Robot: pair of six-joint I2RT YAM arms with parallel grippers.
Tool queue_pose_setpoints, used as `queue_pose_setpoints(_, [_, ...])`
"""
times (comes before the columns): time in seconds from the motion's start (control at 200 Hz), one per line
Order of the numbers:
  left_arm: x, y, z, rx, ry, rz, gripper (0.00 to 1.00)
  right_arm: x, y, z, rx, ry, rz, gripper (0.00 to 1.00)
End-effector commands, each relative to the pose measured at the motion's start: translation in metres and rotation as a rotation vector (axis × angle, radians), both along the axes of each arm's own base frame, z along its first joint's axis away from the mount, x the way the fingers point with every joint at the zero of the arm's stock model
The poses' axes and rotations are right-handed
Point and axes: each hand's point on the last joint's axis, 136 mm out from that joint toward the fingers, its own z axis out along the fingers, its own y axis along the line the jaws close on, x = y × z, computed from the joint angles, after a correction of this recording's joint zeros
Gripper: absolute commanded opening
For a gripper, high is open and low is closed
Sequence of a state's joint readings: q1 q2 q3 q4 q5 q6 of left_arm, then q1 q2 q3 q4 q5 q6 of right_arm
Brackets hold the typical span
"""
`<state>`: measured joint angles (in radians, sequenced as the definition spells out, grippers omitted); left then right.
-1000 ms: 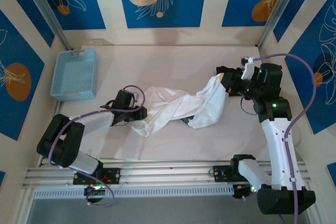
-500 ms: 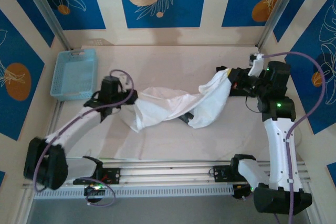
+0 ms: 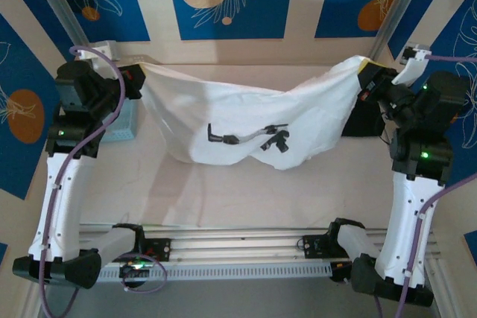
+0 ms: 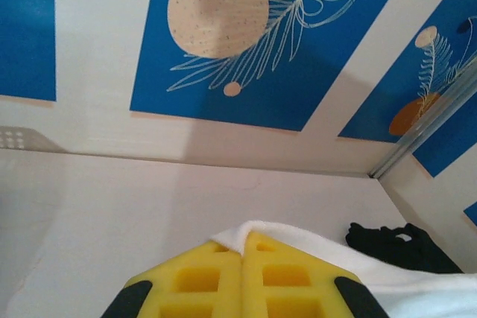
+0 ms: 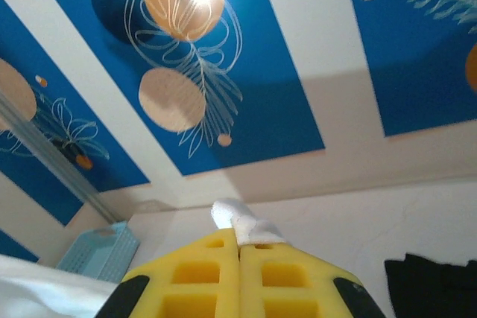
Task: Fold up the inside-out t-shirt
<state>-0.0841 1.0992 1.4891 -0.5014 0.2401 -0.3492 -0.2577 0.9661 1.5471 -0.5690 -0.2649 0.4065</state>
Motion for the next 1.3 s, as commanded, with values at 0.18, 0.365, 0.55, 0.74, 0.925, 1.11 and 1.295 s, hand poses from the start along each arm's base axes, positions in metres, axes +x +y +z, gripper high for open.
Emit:
queue_pose_setpoints(0.18, [-0.026,0.027,0.052,0.045,-0.093,0.070,0.00,-0.019,-0.010,0.044,-0.053,-0.074,-0.049,0.00])
queue_pose_setpoints(0.365, [-0.021,0.016,0.065,-0.007,-0.151,0.006,0.00,-0.012,-0.001,0.058,-0.018,-0.090,0.025,0.00])
queue_pose_setpoints(0.55, [0.003,0.006,0.062,-0.045,-0.163,-0.053,0.00,0.008,0.002,0.061,0.039,-0.084,0.100,0.00])
queue_pose_setpoints(0.74, [0.038,-0.001,0.089,-0.109,-0.192,-0.096,0.00,0.030,0.004,0.080,0.074,-0.099,0.155,0.00])
queue_pose_setpoints(0.925, [0.032,0.007,0.156,-0.104,-0.339,-0.084,0.00,0.025,0.003,0.109,0.059,-0.149,0.142,0.00])
queue_pose_setpoints(1.11, [-0.013,0.019,0.179,-0.086,-0.432,-0.066,0.00,0.003,0.008,0.115,0.043,-0.172,0.136,0.00])
queue_pose_setpoints(1.295, [-0.054,0.031,0.145,0.023,-0.409,0.025,0.00,-0.029,0.016,0.105,0.005,-0.170,0.121,0.00])
